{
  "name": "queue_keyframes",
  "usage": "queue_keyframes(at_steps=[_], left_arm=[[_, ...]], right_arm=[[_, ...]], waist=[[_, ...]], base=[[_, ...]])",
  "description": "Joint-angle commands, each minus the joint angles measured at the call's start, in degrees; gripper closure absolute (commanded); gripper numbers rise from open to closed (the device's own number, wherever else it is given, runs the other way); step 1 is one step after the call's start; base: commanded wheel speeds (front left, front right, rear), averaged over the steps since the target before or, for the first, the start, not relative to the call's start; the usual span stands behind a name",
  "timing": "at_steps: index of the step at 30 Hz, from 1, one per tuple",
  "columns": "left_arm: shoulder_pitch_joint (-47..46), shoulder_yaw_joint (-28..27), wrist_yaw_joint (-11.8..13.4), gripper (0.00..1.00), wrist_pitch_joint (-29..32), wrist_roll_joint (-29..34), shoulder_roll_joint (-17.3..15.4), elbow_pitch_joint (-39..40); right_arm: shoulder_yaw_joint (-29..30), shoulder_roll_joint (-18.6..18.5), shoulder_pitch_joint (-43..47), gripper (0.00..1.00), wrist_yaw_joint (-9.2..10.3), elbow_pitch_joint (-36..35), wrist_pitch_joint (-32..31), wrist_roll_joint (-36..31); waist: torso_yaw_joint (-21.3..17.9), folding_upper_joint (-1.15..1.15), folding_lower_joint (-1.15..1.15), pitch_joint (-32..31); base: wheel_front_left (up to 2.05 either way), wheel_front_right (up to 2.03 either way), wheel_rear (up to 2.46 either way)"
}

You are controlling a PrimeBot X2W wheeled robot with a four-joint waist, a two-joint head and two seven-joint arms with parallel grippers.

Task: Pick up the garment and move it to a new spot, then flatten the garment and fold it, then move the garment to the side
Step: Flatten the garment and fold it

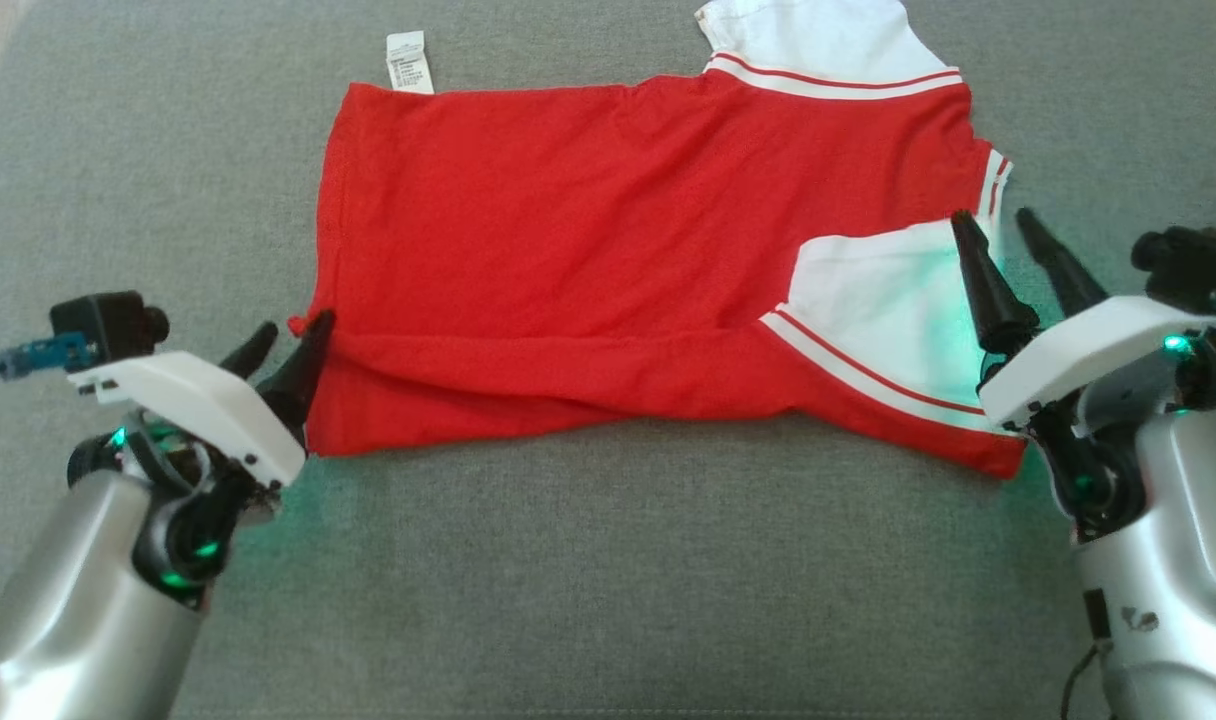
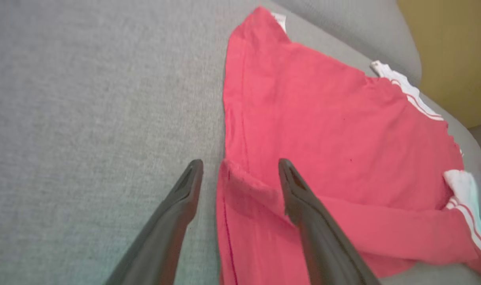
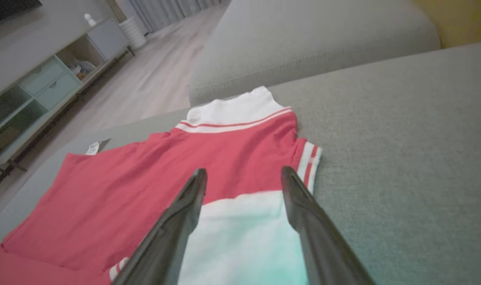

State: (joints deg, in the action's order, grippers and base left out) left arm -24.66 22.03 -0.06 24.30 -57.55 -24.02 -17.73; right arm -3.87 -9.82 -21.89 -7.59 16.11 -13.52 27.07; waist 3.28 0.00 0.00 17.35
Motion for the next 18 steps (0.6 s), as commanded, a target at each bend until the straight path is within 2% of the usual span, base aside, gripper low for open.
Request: queue_keyframes(at_steps=[1,2,4,10,13,18], left_arm=[[-2.08,-2.92,-0.27,0.00,-1.33,0.82,-1.77,1.35],[-1.00,-3.48,-0.14,0.00,-7.33,3.06,-0.75,1.19],[0.38,-4.24,0.40,0.00,-14.75,5.89,0.44,1.55],[5.30,-4.83,3.80,0.00,-35.63,16.13,2.99,4.67],[7.42,-5.27,6.24,0.00,-38.71,21.44,3.54,7.80],[12.16,-8.13,8.58,0.00,-39.25,29.40,5.12,15.68]], right_arm=[[-1.21,-0.77,-1.28,0.00,0.10,-1.73,1.39,0.10],[-1.72,-0.67,-0.55,0.00,0.10,-1.47,6.30,-0.48],[-1.98,-0.60,0.56,0.00,0.10,-1.85,11.06,-2.41],[-0.27,1.50,5.61,0.00,0.10,-7.91,19.38,-12.04],[1.38,3.38,9.21,0.00,0.10,-13.44,20.00,-16.49],[2.45,5.62,16.37,0.00,0.10,-22.65,18.18,-20.37]], waist=[[-0.07,0.00,0.00,-0.08],[-0.16,0.00,0.00,-0.19],[-0.19,0.00,0.00,-0.50],[0.06,0.00,0.00,-2.20],[0.25,0.00,0.00,-3.29],[0.07,0.00,0.00,-4.88]], base=[[0.00,0.00,0.00],[0.00,0.00,0.00],[0.00,0.00,0.00],[0.00,0.00,0.00],[0.00,0.00,0.00],[0.00,0.00,0.00]])
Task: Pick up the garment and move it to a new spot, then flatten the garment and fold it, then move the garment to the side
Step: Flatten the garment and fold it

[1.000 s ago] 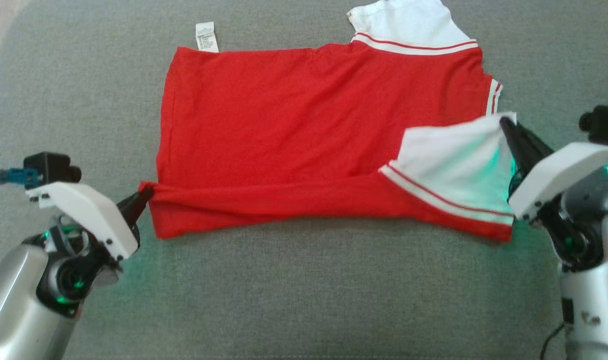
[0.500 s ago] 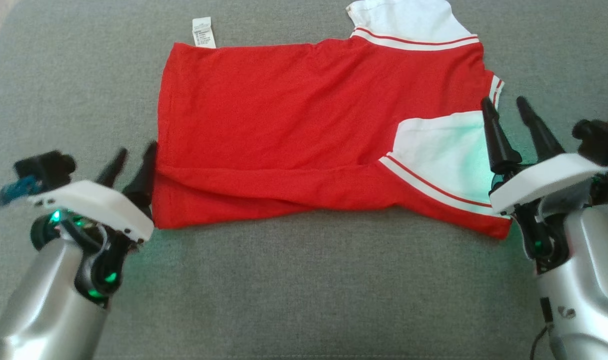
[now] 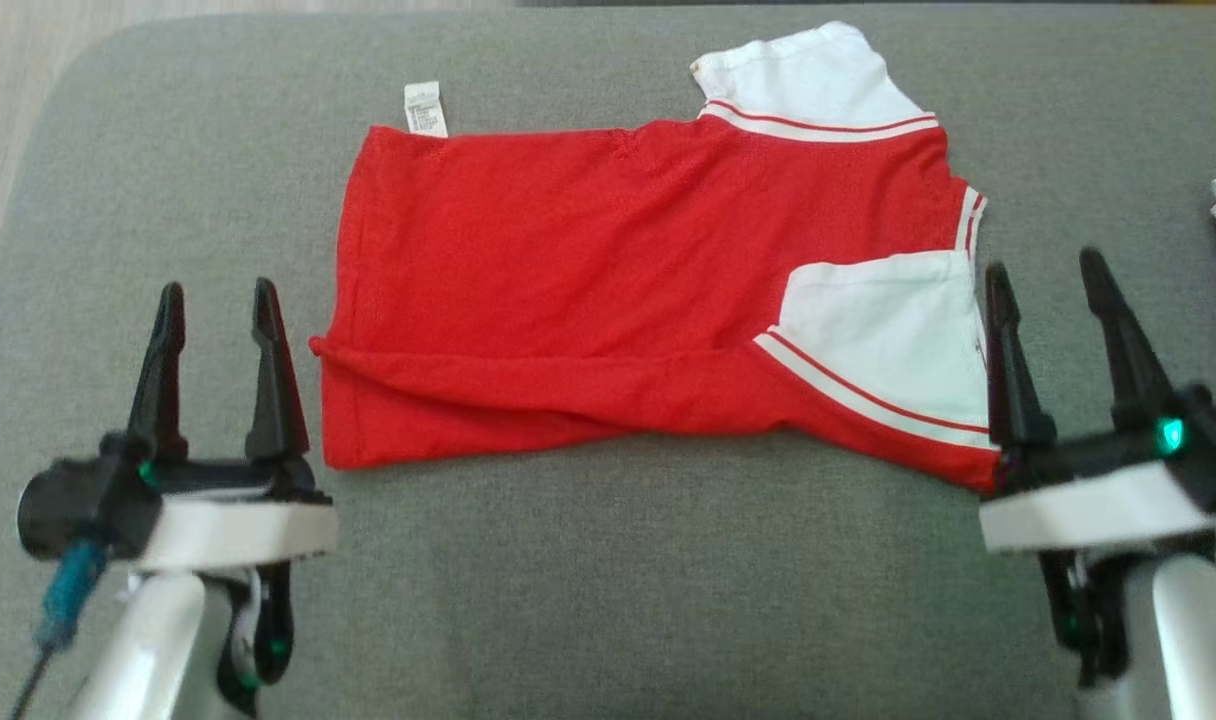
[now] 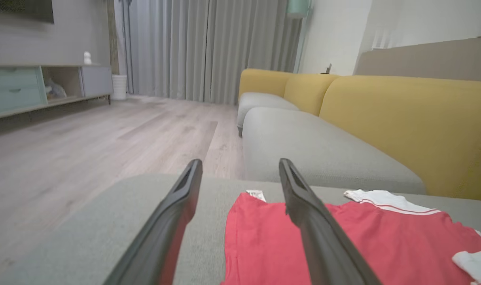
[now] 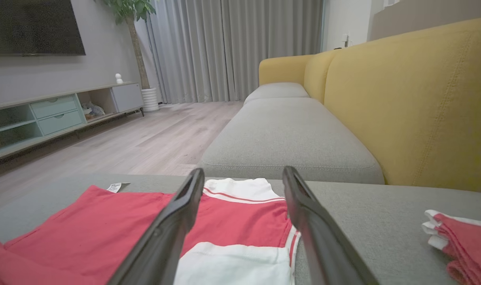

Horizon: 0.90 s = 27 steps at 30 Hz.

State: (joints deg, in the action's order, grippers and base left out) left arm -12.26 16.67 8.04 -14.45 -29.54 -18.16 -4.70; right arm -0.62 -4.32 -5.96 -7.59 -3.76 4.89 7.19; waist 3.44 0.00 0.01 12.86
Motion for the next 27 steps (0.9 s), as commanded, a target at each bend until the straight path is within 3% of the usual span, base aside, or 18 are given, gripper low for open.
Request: queue_keyframes(at_steps=[1,8,17,22,27], left_arm=[[1.05,-3.24,0.71,0.00,-0.51,2.91,-0.37,4.08],[8.64,-2.71,1.26,0.00,-0.53,5.91,1.55,3.87],[9.42,-1.65,0.78,0.00,0.74,4.61,2.23,0.27],[8.20,-0.95,-0.75,0.00,3.60,2.53,2.62,-2.16],[4.54,0.49,-4.97,0.00,9.07,-1.33,3.02,-8.38]], right_arm=[[-0.51,0.45,2.04,0.00,0.10,-4.26,-0.93,-0.91],[0.39,1.36,10.97,0.00,0.10,-8.68,-4.62,-0.66],[1.08,1.43,13.32,0.00,0.10,-8.89,-5.44,2.35],[2.49,1.43,13.55,0.00,0.10,-5.46,-9.44,3.63],[3.80,1.44,10.63,0.00,0.10,1.50,-14.33,3.69]], waist=[[-0.10,0.00,-0.01,-0.71],[-0.50,0.00,-0.01,-2.40],[-0.80,0.00,-0.01,-3.43],[-0.63,0.00,-0.01,-3.25],[-0.07,0.00,-0.01,-1.73]], base=[[0.00,0.00,0.00],[0.00,0.00,0.00],[0.00,0.00,0.00],[0.00,0.00,0.00],[0.00,0.00,0.00]])
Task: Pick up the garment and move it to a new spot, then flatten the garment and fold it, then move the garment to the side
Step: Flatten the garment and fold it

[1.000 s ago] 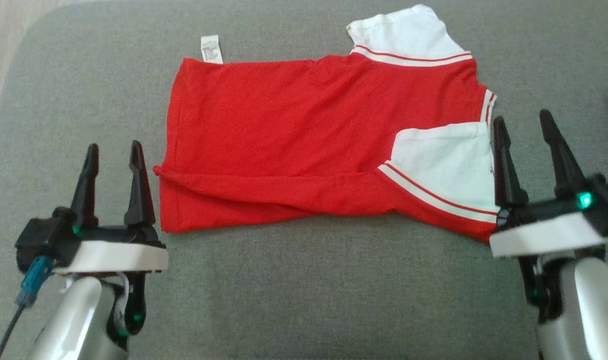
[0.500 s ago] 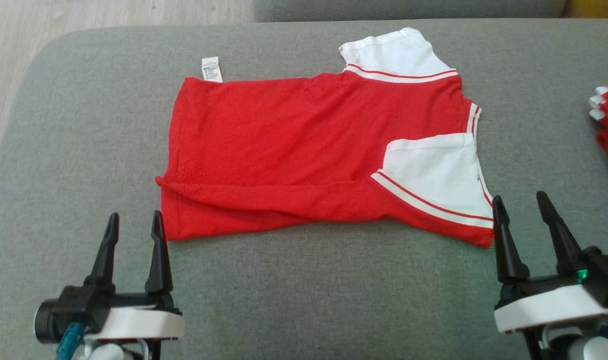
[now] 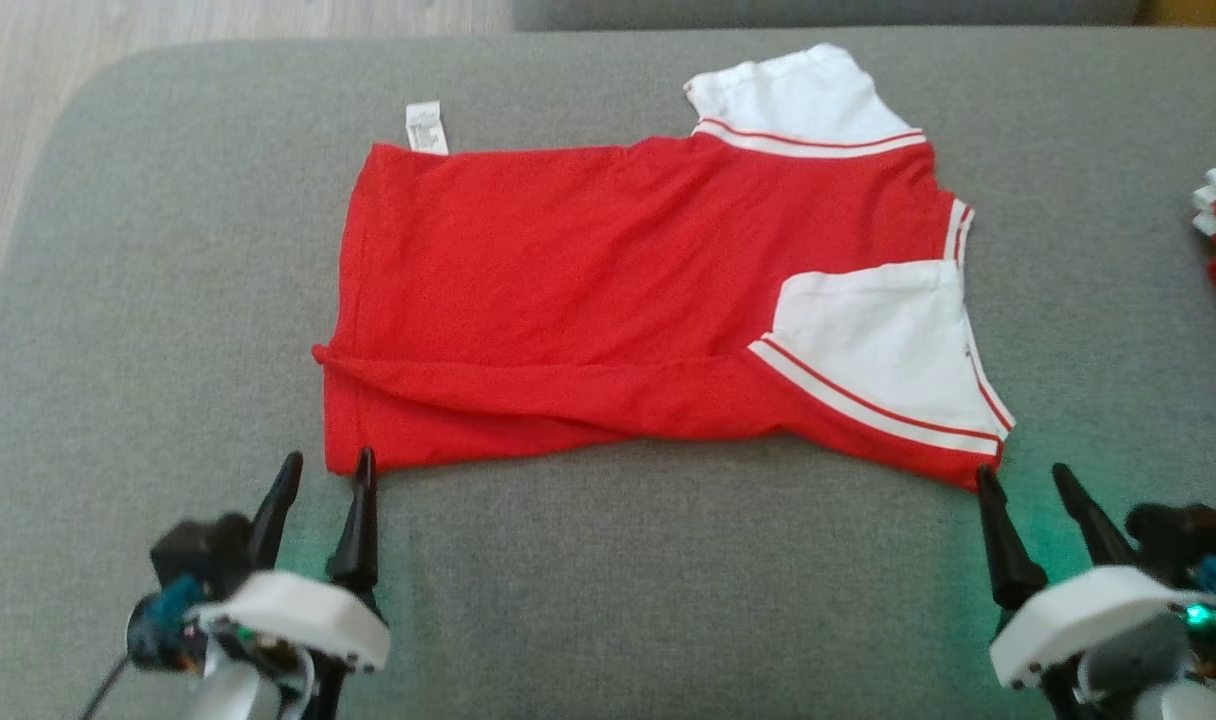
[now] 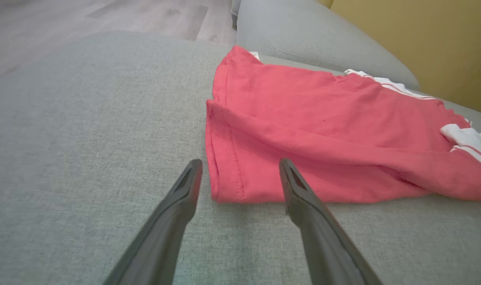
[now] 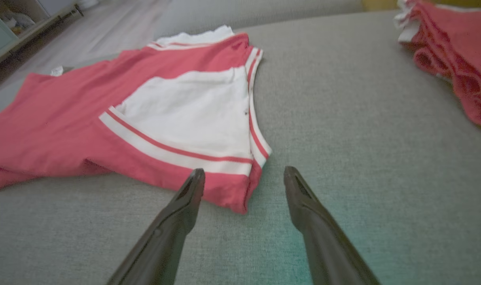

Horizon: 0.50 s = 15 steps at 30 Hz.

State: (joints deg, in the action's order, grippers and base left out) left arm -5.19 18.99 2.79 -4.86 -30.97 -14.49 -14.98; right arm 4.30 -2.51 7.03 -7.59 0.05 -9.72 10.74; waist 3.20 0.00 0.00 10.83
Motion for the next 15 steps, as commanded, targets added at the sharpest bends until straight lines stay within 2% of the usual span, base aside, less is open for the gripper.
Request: queue_keyframes(at_steps=[1,8,15], left_arm=[[-3.60,-1.69,-0.63,0.00,0.31,-0.65,-0.55,0.51],[-10.18,-1.07,-5.55,0.00,7.46,-6.23,0.80,-8.78],[-12.38,-0.06,-8.22,0.00,16.49,-12.00,1.54,-13.11]], right_arm=[[-0.98,-0.37,-3.19,0.00,0.10,-0.99,-0.46,0.05],[-1.87,-0.47,-9.17,0.00,0.10,6.75,-4.90,0.42],[-2.33,-0.44,-10.62,0.00,0.10,11.56,-14.22,3.13]], waist=[[0.30,0.00,0.00,0.70],[0.91,0.00,0.00,2.91],[1.32,0.00,0.00,3.35]], base=[[0.00,0.00,0.00],[0.00,0.00,0.00],[0.00,0.00,0.00]])
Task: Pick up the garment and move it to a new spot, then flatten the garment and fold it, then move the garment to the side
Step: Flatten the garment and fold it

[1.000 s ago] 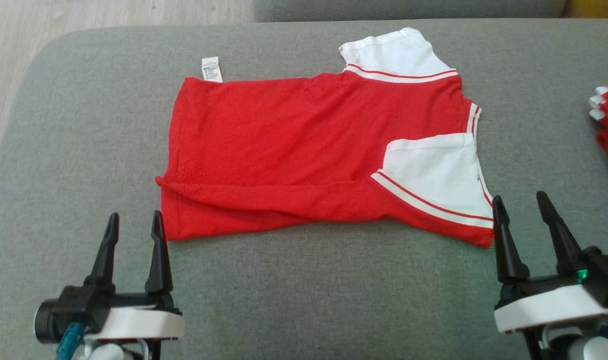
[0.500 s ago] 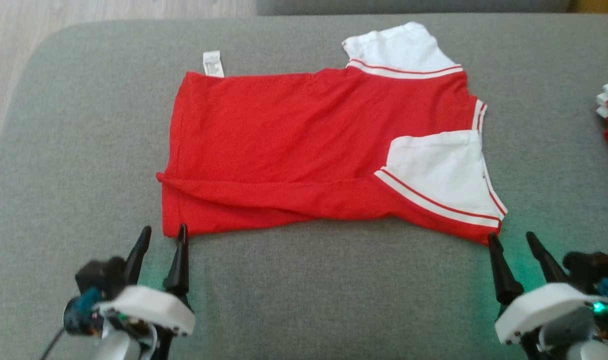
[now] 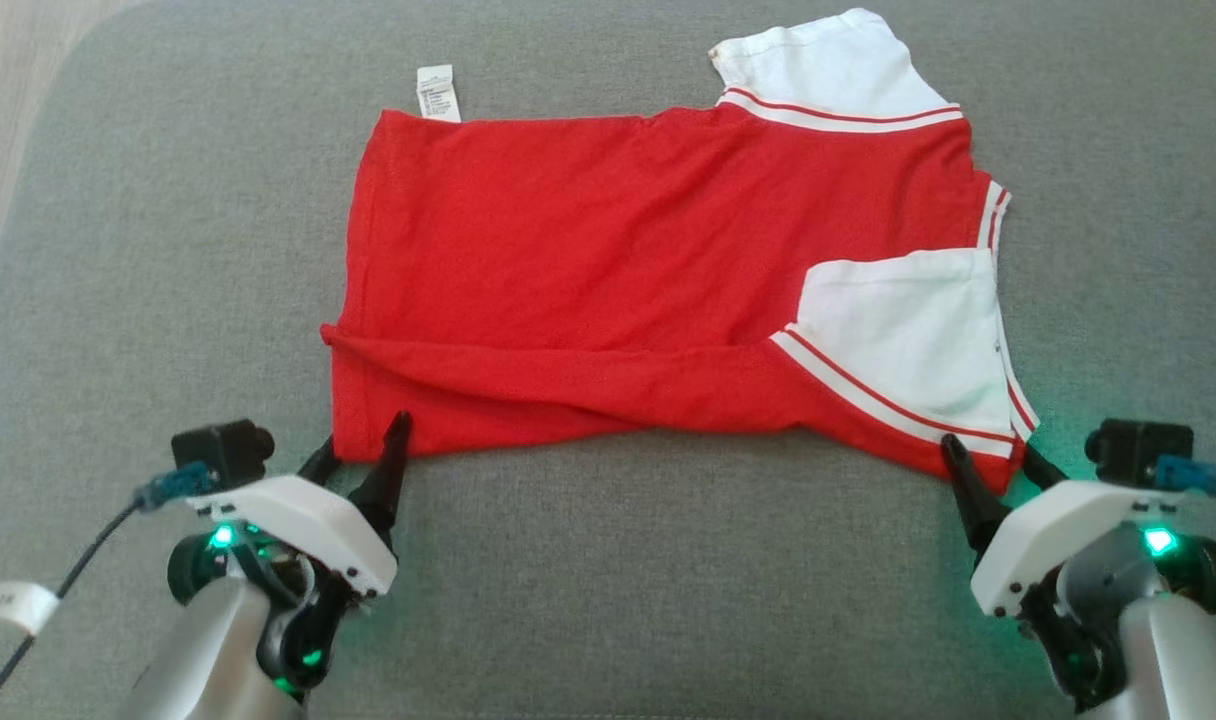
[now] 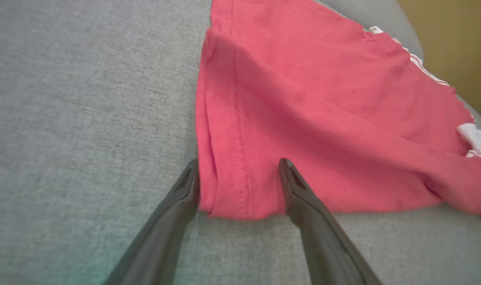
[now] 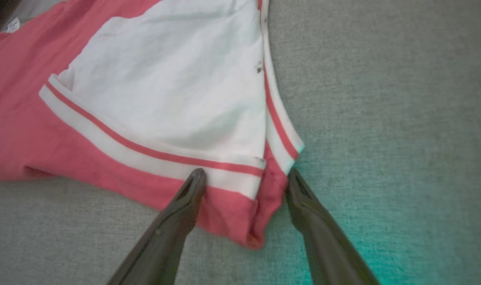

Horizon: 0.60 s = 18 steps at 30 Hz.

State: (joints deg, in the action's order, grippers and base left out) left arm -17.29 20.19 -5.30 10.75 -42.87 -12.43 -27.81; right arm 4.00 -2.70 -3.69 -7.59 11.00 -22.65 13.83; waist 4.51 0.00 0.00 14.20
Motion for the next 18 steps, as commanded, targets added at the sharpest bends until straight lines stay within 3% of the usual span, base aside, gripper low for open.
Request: queue_keyframes(at_steps=[1,2,3,9,18], left_arm=[[-0.32,-1.05,-0.39,0.50,1.74,-0.59,-0.67,-0.26],[-0.31,-1.04,-0.66,0.95,2.07,-1.19,-0.76,0.09],[-0.39,-0.91,-0.81,1.00,1.95,-1.08,-1.19,0.67],[0.69,-2.28,0.75,1.00,-1.85,1.33,-4.46,8.72],[11.92,-4.86,7.62,1.00,2.81,0.58,-9.27,25.77]], right_arm=[[-2.09,-0.25,0.10,0.53,0.10,0.53,-2.43,0.34],[-2.22,-0.25,0.00,1.00,0.10,0.12,-3.08,0.96],[-2.26,-0.24,-0.09,1.00,0.10,-0.47,-3.47,1.51],[0.04,-0.21,0.60,1.00,0.10,-8.11,-2.66,2.55],[5.62,-0.19,10.67,1.00,0.10,-21.70,-8.82,5.01]], waist=[[0.01,0.00,0.00,-0.05],[0.00,0.00,0.00,-0.07],[-0.02,0.00,0.00,-0.13],[-0.06,0.00,0.00,-1.16],[0.07,0.00,0.00,-3.52]], base=[[0.00,0.00,0.00],[0.00,0.00,0.00],[0.00,0.00,0.00],[0.00,0.00,0.00],[0.00,0.00,0.00]])
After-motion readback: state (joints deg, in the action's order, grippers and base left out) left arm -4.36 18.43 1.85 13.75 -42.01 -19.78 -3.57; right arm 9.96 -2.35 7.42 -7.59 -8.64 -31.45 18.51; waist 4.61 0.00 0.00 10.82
